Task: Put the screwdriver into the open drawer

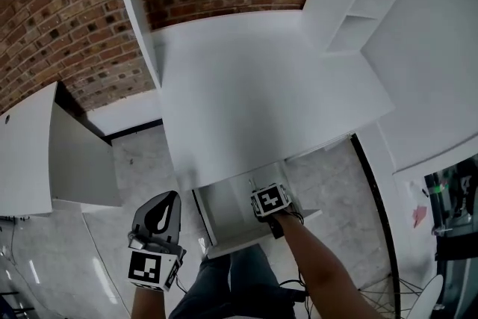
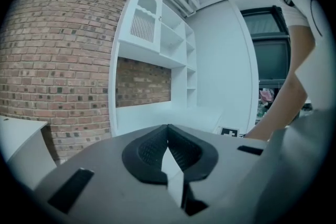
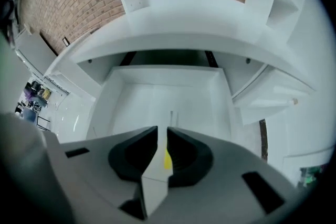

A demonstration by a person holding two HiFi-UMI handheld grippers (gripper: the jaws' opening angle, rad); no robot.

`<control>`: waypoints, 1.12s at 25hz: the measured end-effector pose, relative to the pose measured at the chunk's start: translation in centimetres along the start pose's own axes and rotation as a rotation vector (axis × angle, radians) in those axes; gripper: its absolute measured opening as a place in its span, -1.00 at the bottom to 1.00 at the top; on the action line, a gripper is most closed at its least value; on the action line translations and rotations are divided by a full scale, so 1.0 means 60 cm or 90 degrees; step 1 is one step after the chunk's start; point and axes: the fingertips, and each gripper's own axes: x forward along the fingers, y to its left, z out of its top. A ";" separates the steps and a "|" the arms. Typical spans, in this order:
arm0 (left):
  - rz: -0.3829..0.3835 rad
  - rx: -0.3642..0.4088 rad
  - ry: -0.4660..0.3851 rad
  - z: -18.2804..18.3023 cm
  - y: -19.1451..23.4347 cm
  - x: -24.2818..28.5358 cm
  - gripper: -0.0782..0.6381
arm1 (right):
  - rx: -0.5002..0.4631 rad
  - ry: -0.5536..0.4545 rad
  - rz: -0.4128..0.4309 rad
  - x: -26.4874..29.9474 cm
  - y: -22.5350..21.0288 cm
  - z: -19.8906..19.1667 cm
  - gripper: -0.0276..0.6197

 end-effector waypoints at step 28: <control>-0.175 0.055 -0.199 0.171 -0.107 -0.034 -0.74 | -0.020 -0.699 -0.180 -0.701 0.105 0.012 -0.89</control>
